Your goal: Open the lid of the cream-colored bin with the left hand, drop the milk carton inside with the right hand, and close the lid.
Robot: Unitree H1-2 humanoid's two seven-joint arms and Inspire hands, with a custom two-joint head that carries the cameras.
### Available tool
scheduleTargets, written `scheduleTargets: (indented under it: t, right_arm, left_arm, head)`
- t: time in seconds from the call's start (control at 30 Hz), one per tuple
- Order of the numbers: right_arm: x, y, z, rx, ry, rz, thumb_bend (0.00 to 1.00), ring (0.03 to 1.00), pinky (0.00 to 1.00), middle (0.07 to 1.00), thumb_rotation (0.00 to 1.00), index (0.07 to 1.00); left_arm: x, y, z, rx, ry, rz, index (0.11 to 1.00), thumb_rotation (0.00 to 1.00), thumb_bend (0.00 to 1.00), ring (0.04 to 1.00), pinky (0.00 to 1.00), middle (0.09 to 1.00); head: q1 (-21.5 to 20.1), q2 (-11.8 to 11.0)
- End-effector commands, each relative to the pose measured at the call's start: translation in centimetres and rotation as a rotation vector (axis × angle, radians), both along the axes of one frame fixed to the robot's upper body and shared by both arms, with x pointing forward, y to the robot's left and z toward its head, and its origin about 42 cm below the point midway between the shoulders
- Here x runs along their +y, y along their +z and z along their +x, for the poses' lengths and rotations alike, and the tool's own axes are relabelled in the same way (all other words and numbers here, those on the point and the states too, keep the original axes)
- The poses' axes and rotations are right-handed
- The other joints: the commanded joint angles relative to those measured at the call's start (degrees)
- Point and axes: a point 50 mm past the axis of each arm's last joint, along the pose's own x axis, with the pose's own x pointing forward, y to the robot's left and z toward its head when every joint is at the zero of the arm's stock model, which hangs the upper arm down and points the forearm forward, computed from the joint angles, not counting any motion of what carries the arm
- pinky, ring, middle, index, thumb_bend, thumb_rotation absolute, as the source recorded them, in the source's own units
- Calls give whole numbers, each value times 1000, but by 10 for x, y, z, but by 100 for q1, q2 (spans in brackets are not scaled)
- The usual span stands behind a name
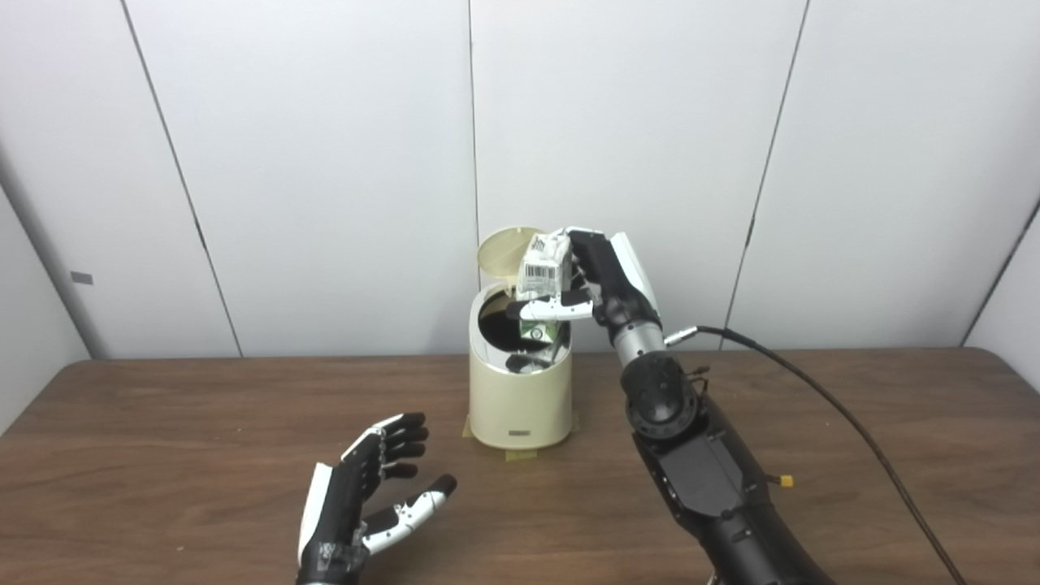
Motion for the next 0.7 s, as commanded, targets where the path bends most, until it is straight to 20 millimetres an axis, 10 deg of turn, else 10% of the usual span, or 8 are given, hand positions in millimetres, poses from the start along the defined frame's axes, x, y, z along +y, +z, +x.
scheduleTargets:
  t: [0.0, 0.67]
  right_arm:
    - [11, 39, 9, -121, 31, 8, 526, 353, 306, 451, 0, 512]
    - [22, 13, 11, -129, 35, -4, 524, 355, 309, 451, 0, 516]
  left_arm:
    - [-4, 19, 8, -78, -3, -2, 754, 52, 632, 723, 665, 740]
    - [-8, 22, 2, -82, 1, -6, 751, 69, 633, 714, 651, 740]
  head:
    - [13, 8]
    - [140, 76]
